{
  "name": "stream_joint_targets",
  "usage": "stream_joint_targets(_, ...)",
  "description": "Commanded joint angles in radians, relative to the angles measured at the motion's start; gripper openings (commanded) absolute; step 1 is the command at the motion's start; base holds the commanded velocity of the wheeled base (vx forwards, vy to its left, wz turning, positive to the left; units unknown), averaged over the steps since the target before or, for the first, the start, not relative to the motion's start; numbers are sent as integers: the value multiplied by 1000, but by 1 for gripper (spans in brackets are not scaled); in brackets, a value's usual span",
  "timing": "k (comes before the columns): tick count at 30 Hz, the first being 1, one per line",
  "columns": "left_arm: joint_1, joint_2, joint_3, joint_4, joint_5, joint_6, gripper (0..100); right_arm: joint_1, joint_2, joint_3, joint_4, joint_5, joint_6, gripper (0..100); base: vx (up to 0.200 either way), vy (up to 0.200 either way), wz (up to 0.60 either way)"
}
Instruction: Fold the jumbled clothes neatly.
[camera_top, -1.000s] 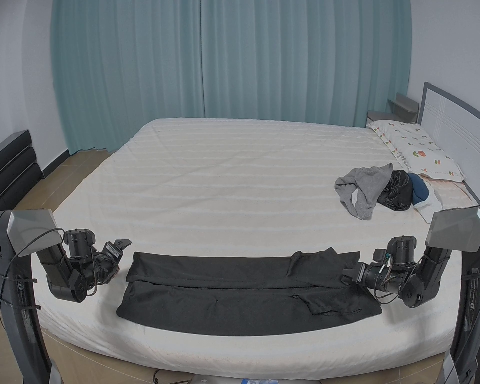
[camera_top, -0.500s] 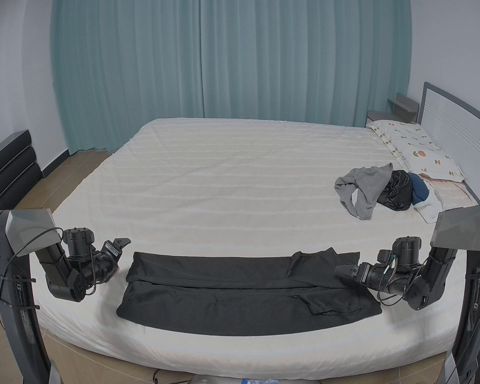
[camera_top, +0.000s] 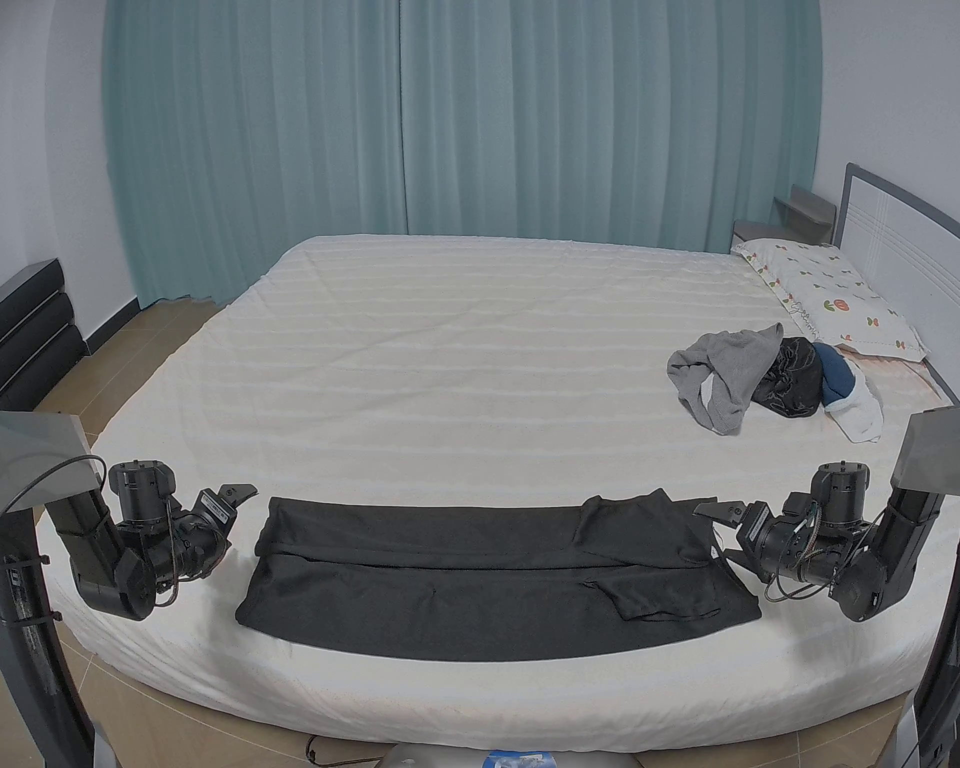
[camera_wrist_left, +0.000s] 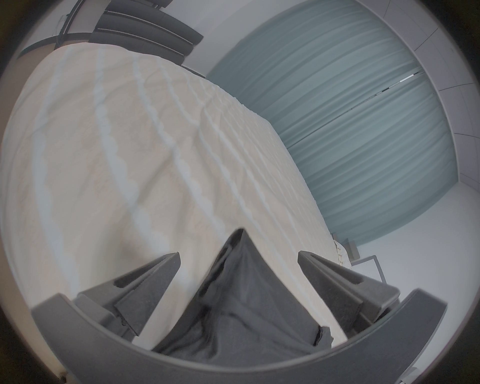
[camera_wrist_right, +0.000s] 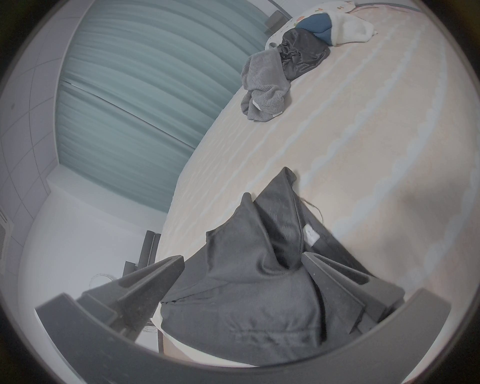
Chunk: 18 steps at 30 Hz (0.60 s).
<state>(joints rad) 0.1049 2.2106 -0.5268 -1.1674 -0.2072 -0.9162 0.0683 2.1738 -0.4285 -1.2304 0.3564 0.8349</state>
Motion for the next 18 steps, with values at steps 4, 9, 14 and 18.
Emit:
stream_joint_targets(4, -70, -12, 94, -66, 2, 7, 100, -7, 0, 27, -23, -2, 21, 100, 0, 0, 0)
stream_joint_targets(9, -109, 11, 79, -98, 12, 13, 100, -15, 4, 25, -24, -2, 30, 100, 0, 0, 0)
stream_joint_targets(14, -126, 50, 48, -103, 15, 111, 100, -5, 4, 27, -24, -2, 30, 100, 0, 0, 0)
stream_joint_targets(18, -137, 75, 33, -106, 20, 138, 100, -2, 14, 27, -24, -2, 29, 100, 0, 0, 0)
